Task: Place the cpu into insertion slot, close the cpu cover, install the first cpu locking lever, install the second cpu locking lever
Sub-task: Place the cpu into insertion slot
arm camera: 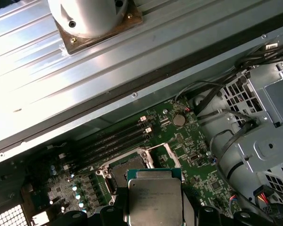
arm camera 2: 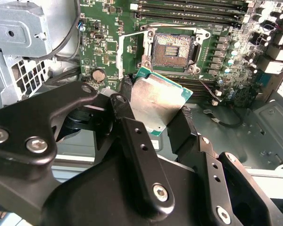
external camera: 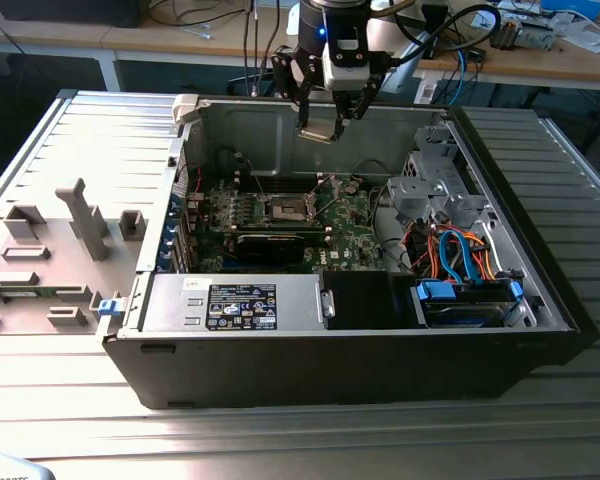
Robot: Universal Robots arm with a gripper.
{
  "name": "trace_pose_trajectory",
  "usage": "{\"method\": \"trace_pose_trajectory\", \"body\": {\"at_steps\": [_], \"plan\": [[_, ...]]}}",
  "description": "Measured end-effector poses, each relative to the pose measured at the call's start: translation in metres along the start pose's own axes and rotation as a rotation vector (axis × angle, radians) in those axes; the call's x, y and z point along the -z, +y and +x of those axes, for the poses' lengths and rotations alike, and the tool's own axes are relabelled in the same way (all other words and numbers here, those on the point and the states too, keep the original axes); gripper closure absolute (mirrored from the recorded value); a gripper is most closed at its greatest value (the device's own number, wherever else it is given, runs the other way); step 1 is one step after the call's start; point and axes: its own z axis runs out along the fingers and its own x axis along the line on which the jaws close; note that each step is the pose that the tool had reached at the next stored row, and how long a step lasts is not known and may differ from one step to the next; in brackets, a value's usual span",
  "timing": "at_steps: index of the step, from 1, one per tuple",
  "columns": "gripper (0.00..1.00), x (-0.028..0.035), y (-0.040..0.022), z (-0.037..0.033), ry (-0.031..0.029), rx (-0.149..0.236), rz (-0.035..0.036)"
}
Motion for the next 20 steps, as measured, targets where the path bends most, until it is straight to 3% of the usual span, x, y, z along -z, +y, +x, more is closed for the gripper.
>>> {"method": "trace_pose_trajectory", "body": {"at_steps": [20], "plan": [[0.45, -0.0002, 0.0000, 0.0000, -0.0011, -0.014, -0.0003]]}}
